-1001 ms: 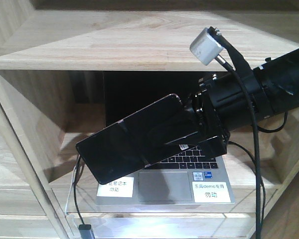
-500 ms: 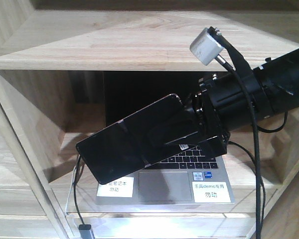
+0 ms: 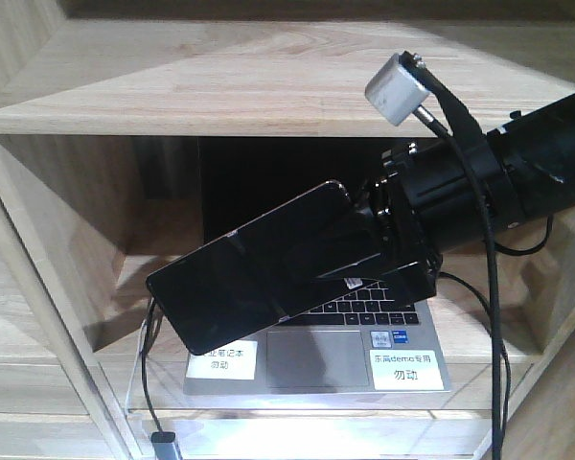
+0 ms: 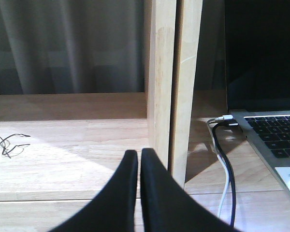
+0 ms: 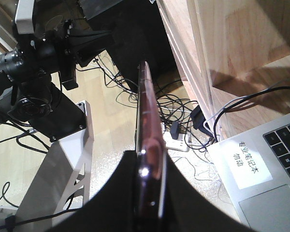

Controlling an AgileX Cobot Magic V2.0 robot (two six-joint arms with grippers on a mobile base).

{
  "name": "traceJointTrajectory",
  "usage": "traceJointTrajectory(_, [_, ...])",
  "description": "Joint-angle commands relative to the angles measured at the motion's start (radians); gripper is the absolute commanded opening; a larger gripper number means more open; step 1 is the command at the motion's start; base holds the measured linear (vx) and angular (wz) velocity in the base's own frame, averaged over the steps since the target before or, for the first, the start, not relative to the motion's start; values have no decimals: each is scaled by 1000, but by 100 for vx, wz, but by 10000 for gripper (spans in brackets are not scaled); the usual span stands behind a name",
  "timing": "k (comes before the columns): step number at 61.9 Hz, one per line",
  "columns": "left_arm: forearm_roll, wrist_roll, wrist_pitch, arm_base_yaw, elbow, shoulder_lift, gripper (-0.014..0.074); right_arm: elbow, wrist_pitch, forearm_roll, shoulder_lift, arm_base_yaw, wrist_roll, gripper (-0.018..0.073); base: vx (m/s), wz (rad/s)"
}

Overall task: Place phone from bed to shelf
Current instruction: 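Hold the phone in front of the shelf above the open laptop, then raise the right gripper with the phone up onto the upper shelf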

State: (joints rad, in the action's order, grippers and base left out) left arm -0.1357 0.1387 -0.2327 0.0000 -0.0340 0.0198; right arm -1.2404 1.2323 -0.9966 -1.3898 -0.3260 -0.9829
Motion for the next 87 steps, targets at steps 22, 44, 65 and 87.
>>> traceJointTrajectory(22, [-10, -4, 74, -4, -2, 6, 1, -30, 44, -96, 39, 2, -5, -4, 0, 0])
traceJointTrajectory(44, [-10, -4, 74, -4, -2, 6, 1, -30, -44, -208, 119, 2, -28, -4, 0, 0])
traceJointTrajectory(65, [-10, -4, 74, -4, -2, 6, 1, -30, -174, -259, 195, 2, -28, -4, 0, 0])
traceJointTrajectory(87, [-10, -4, 74, -4, -2, 6, 1, -187, -330, -215, 192, 16, -10, -4, 0, 0])
